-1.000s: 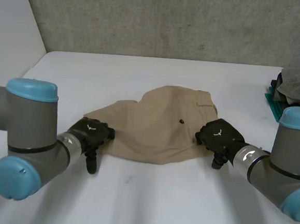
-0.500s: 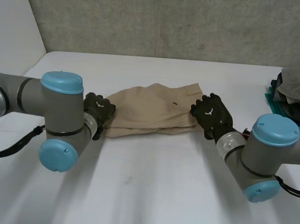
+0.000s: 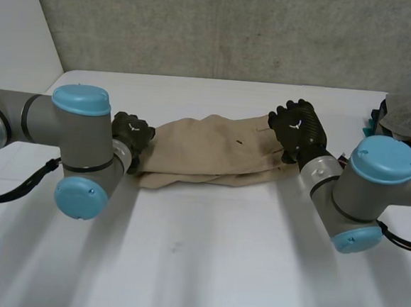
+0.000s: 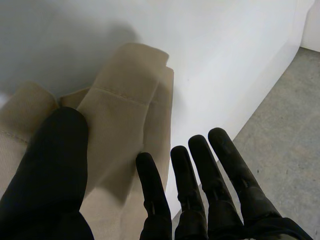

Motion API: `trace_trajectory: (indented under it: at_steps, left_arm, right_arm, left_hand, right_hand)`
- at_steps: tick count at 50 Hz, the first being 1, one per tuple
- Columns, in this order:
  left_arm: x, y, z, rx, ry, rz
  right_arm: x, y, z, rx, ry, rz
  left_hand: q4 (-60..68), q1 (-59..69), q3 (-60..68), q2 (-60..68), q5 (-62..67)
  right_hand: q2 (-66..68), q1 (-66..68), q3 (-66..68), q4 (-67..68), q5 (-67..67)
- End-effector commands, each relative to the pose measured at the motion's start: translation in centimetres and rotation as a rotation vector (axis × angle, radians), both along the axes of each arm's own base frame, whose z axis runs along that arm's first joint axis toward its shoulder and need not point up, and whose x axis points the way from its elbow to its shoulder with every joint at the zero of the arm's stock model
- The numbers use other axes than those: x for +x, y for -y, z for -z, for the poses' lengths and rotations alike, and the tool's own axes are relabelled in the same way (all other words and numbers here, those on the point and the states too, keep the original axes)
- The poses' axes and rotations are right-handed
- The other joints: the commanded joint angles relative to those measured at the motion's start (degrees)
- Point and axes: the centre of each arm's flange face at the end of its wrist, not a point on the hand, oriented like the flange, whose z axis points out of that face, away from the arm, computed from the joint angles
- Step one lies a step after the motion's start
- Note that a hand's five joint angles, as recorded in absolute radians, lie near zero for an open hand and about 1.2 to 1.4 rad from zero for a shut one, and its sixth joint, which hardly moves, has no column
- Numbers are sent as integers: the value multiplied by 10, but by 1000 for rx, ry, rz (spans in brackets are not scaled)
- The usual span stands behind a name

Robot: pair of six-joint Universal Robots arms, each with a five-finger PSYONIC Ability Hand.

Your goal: Fold the laundry.

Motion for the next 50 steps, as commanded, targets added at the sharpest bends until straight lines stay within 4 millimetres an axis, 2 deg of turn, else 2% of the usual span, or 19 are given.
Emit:
trace_trajectory:
  at_steps: [1,12,14,15,16,17,20,24,25,28,29,31,32,35,36,40,43,48,50]
  left_arm:
    - [-3,3,7,11,5,9]
    - [-6,8,14,32,10,17]
    - [-6,10,13,34,8,17]
    - [-6,11,12,35,6,18]
    - [-7,11,10,35,6,20]
    - [-8,10,7,36,0,26]
    - [-8,7,-4,31,-4,27]
    - [-5,-3,-48,-14,-41,27]
    - [-1,-8,-73,-50,-75,21]
    - [6,-18,-117,-127,-146,20]
    - [12,-27,-150,-187,-198,23]
    - [19,-38,-182,-252,-253,31]
    - [26,-48,-211,-314,-306,42]
    - [33,-66,-249,-392,-381,73]
    - [37,-77,-269,-433,-424,97]
    - [48,-106,-301,-458,-505,141]
    - [52,-121,-315,-446,-553,174]
    - [55,-130,-326,-423,-602,193]
    - [53,-121,-324,-413,-609,180]
  right_arm:
    - [5,6,11,146,28,-32]
    - [7,19,27,262,29,-57]
    - [8,24,24,254,47,-52]
    - [8,25,21,250,53,-51]
    - [8,26,20,248,60,-54]
    - [8,29,14,240,78,-53]
    - [7,31,2,223,101,-45]
    - [2,25,-26,210,145,-54]
    - [-2,24,-46,188,175,-56]
    - [-10,20,-85,130,227,-61]
    - [-14,16,-112,88,264,-67]
    - [-19,10,-138,53,298,-72]
    - [-25,4,-163,16,328,-74]
    - [-34,-8,-200,-34,369,-76]
    - [-40,-16,-220,-53,396,-76]
    - [-53,-36,-261,-83,461,-82]
    - [-60,-48,-279,-78,479,-83]
    - [-60,-53,-281,-23,477,-88]
    - [-53,-51,-272,19,472,-93]
  left_hand:
    - [6,6,7,7,9]
    - [14,14,15,15,17]
    - [148,148,149,149,151]
    - [250,250,251,251,253]
    - [371,371,372,372,374]
    - [424,424,425,425,427]
    - [424,424,425,425,427]
    - [424,424,425,425,427]
    - [424,424,425,425,427]
    - [424,424,425,425,427]
    - [424,424,425,425,427]
    - [424,424,425,425,427]
    - [424,424,425,425,427]
    - [424,424,425,425,427]
    - [424,424,425,425,427]
    - [424,424,425,425,427]
    - [424,424,425,425,427]
    - [424,424,425,425,427]
    - [424,424,425,425,427]
  right_hand:
    - [21,23,31,27,40]
    - [-28,-26,-18,-22,-9]
    - [69,71,79,75,88]
    - [168,170,178,174,187]
    - [269,271,279,275,288]
    - [467,468,476,473,486]
    - [469,470,478,475,487]
    - [469,470,478,475,487]
    - [469,470,478,475,487]
    - [469,470,478,475,487]
    - [469,470,478,475,487]
    - [469,470,478,475,487]
    - [469,470,478,475,487]
    - [469,470,478,475,487]
    - [469,470,478,475,487]
    - [469,470,478,475,487]
    - [469,470,478,475,487]
    - [469,470,478,475,487]
    - [469,470,478,475,487]
